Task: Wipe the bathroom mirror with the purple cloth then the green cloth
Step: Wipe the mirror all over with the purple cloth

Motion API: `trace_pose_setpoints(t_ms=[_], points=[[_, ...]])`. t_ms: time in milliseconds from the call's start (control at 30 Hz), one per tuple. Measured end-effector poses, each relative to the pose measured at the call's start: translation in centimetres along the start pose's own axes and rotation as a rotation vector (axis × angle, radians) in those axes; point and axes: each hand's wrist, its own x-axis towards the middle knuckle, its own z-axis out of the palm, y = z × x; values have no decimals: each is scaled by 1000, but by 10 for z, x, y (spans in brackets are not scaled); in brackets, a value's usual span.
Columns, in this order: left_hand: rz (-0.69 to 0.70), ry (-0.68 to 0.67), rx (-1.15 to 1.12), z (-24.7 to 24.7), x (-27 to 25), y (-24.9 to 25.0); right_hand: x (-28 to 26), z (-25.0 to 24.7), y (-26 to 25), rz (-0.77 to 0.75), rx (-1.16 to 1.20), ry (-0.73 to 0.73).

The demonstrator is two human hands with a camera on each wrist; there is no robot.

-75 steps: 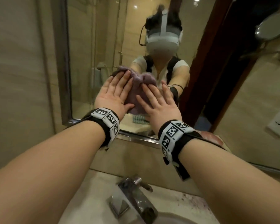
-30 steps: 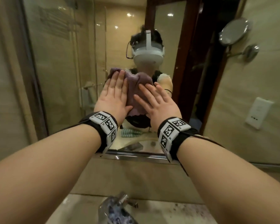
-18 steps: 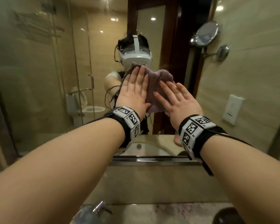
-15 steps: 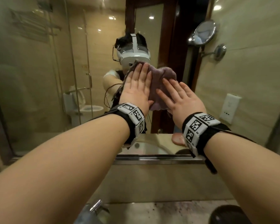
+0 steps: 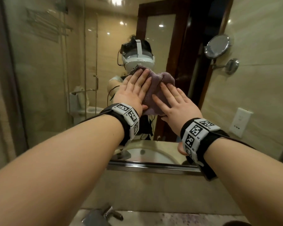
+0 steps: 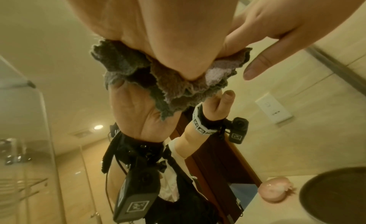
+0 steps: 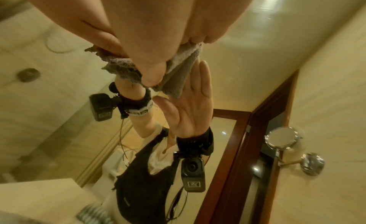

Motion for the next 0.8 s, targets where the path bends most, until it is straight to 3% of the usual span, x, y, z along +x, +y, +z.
trace_pose_setpoints(t_ms=[467, 800], points=[[-272, -181, 173, 27, -43, -152, 97, -69, -130, -101, -10, 98], [-481, -296, 267, 47, -69, -228, 149, -120, -210, -158, 12, 122]])
